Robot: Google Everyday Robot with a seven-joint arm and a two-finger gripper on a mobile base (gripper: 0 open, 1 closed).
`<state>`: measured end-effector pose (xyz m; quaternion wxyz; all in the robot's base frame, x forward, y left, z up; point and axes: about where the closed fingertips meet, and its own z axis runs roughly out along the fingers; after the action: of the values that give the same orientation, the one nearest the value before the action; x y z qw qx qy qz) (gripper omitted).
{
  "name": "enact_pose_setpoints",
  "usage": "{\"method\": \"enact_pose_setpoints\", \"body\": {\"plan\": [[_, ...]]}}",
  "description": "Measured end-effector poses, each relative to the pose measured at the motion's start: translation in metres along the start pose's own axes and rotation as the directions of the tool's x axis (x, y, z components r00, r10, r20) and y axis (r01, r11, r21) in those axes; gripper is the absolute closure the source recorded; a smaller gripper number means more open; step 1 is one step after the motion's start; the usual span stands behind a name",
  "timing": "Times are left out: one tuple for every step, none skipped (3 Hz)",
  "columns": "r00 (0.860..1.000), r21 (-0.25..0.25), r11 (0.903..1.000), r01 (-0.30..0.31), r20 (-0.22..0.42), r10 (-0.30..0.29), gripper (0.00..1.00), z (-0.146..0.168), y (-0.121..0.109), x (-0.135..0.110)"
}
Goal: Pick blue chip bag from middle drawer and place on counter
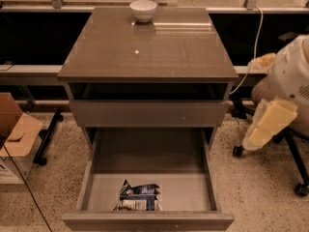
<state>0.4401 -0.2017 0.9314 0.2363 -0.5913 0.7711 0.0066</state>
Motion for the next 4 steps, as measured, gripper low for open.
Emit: {"method": "enact_pose_setpoints", "body": {"plan": [[0.998, 0.008, 0.9996, -0.027, 0.064, 0.026, 0.00, 0.030, 0.002, 0.006], [0.990, -0.004, 0.9974, -0.073, 0.118, 0.073, 0.00, 0.075, -0.005, 0.009], [0.991, -0.005, 0.9977, -0.068, 0.114, 0.068, 0.00, 0.079, -0.002, 0.006], [0.984, -0.055, 0.9966, -0.060, 0.162, 0.069, 0.00, 0.127, 0.013, -0.006]]}}
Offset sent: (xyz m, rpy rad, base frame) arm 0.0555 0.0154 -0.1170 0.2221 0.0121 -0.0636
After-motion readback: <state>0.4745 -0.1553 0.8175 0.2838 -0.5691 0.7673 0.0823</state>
